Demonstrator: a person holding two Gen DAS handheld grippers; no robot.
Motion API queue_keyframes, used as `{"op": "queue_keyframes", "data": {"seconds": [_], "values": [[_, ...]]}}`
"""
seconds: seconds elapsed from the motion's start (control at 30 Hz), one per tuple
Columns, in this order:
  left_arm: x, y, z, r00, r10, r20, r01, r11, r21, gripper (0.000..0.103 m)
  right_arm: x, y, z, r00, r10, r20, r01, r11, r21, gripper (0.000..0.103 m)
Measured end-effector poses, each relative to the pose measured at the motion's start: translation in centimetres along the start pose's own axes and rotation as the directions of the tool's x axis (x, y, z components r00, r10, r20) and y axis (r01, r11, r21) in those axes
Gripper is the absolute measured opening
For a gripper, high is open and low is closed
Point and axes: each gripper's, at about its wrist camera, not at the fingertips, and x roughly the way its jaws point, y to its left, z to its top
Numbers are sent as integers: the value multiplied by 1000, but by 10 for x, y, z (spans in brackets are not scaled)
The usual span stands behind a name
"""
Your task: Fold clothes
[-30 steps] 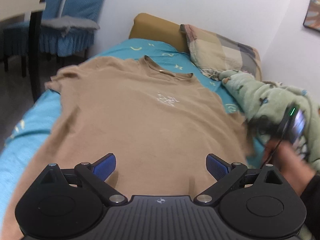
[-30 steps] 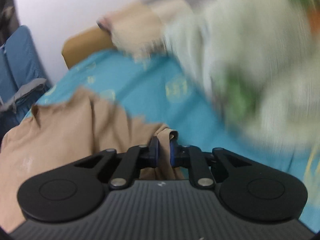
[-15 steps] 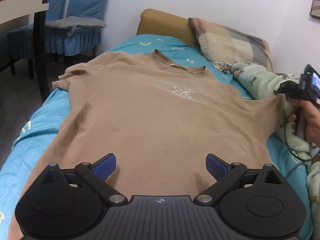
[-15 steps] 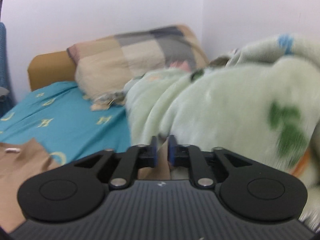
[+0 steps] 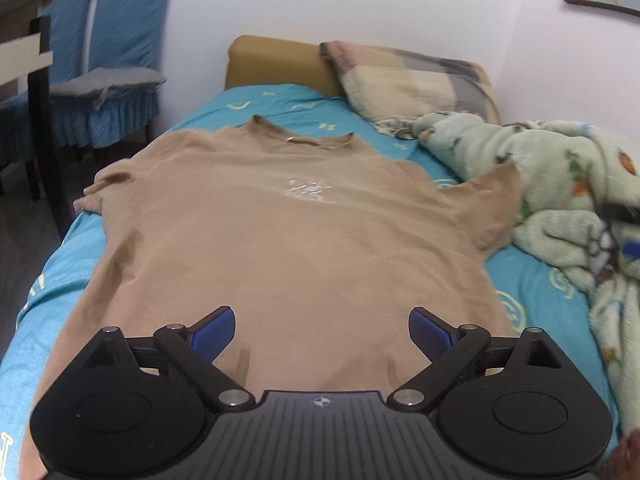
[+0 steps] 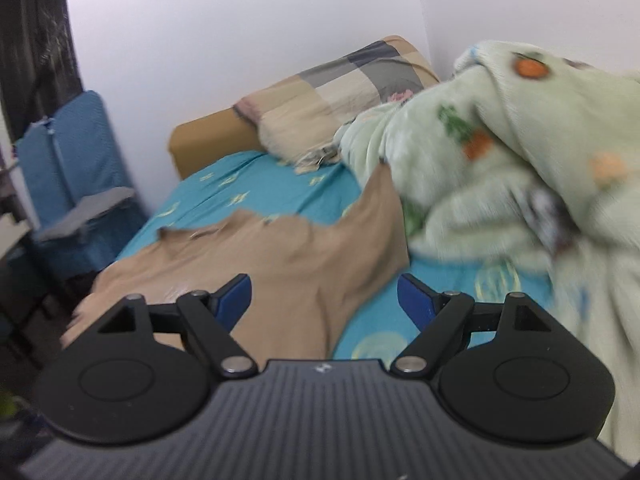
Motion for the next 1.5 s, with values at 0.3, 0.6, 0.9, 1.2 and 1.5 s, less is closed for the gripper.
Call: {"op": "queue_keyframes", "data": {"seconds": [0.3, 0.6, 0.9, 1.2, 1.5], "values": [[-57, -48, -31, 997, -77, -16, 78, 985, 151, 95, -95, 14, -43, 998, 51, -44, -46, 993, 105, 82], [-70, -95, -70, 987, -146, -75, 160, 955, 250, 93, -104, 5, -43, 990, 124, 65, -124, 992, 6, 82], [-63, -118, -84, 954, -261, -147, 295, 902, 315, 84, -98, -20, -38, 990, 119, 79, -127, 986, 104, 82], [-37, -135, -97, 901, -339, -271, 410, 868, 280, 79, -108, -47, -28, 989, 110, 100, -125, 978, 165, 82], [-14, -160, -115, 847, -353, -398, 479, 832, 280, 70, -97, -72, -29, 994, 93, 61, -106, 958, 267, 82]]}}
